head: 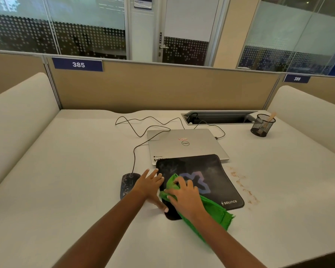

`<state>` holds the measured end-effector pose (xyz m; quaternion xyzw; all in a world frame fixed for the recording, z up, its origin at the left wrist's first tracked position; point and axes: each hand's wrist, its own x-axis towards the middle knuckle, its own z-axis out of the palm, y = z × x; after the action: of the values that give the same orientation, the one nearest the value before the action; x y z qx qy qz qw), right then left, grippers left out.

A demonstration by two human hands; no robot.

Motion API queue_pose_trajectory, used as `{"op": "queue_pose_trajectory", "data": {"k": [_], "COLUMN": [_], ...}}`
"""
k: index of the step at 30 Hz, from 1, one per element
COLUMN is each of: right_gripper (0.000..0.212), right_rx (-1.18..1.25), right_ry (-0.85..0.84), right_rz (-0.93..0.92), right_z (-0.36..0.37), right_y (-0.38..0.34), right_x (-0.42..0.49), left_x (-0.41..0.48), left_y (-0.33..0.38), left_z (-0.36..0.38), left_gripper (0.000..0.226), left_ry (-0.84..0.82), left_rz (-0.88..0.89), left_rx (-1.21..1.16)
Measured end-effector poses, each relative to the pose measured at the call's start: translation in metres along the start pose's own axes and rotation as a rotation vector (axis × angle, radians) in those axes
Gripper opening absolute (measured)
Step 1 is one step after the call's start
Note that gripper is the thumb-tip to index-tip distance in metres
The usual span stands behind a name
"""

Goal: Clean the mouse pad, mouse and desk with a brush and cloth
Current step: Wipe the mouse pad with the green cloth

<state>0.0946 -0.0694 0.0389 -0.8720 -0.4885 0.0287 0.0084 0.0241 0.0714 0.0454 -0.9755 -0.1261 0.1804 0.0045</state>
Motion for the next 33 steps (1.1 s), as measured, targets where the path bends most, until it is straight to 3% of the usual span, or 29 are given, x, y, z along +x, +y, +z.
{"op": "queue_pose_trajectory", "data": {"k": [6, 15, 22, 29, 33], "right_gripper": [0.036, 0.036, 0.036, 0.036, 0.032], "right_rx": [0.046, -0.018, 0.035, 0.019, -0.057], "right_ry": [-0.008, 0.003, 0.047, 0.09, 0.145], "right_rz": [-0.037, 0.027, -0.076, 0.247, 0.165], "right_z": [0.01, -0.005, 0.015, 0.0, 0.005], "right_y": [0.023, -0.007, 0.03, 0.072, 0.034], "right_x": [-0.037, 0.023, -0.032, -0.014, -0.016], "left_x": [-0.002, -0.002, -0.002, -0.001, 0.0], "left_y": [-0.001, 0.001, -0.001, 0.0, -0.001], "left_z": [0.002, -0.001, 0.001, 0.0, 0.001], "left_gripper": [0.111, 0.111, 0.111, 0.11, 0.112], "left_ry": [0.017, -0.005, 0.0, -0.008, -0.011], "left_rz": [0.01, 0.004, 0.01, 0.006, 0.012], "left_rx": [-0.045, -0.042, -0.065, -0.099, -0.08]}}
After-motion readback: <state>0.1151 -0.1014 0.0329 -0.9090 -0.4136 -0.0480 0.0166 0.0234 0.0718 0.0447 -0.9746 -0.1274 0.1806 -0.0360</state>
